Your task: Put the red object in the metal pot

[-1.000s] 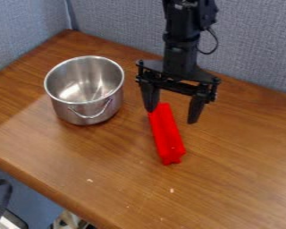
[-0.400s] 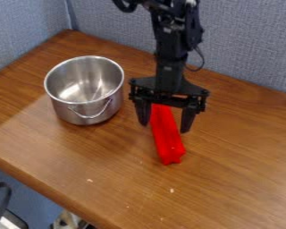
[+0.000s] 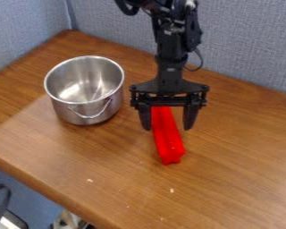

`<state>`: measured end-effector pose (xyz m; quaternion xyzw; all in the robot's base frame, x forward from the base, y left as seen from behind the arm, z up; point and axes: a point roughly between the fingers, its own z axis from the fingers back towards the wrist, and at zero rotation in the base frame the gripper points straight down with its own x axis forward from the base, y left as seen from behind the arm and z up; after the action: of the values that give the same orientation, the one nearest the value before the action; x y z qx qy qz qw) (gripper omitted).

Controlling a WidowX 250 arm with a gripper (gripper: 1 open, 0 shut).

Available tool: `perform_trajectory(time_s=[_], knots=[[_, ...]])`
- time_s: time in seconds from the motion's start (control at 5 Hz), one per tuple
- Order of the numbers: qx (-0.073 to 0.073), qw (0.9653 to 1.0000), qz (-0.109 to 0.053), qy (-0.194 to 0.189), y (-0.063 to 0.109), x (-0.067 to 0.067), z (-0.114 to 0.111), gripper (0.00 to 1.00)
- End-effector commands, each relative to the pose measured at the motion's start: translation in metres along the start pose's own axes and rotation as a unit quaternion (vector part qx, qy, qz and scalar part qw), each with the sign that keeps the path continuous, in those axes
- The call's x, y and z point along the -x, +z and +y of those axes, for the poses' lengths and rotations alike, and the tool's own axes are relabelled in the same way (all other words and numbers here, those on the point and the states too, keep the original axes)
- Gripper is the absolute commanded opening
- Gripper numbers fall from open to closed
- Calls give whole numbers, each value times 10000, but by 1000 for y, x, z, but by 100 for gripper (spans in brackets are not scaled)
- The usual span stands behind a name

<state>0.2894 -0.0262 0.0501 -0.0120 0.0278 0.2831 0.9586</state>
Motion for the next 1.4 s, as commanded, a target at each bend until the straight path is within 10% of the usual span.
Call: perform_trajectory(time_s=[0.0, 0.6, 0.8, 1.2], knots=[[262, 9969, -130, 734, 19, -8, -5, 100], [136, 9908, -236, 1329, 11, -10, -7, 100], [70, 9896, -251, 1412, 1, -13, -11, 0], [142, 9894, -221, 1427, 9, -14, -6, 0]])
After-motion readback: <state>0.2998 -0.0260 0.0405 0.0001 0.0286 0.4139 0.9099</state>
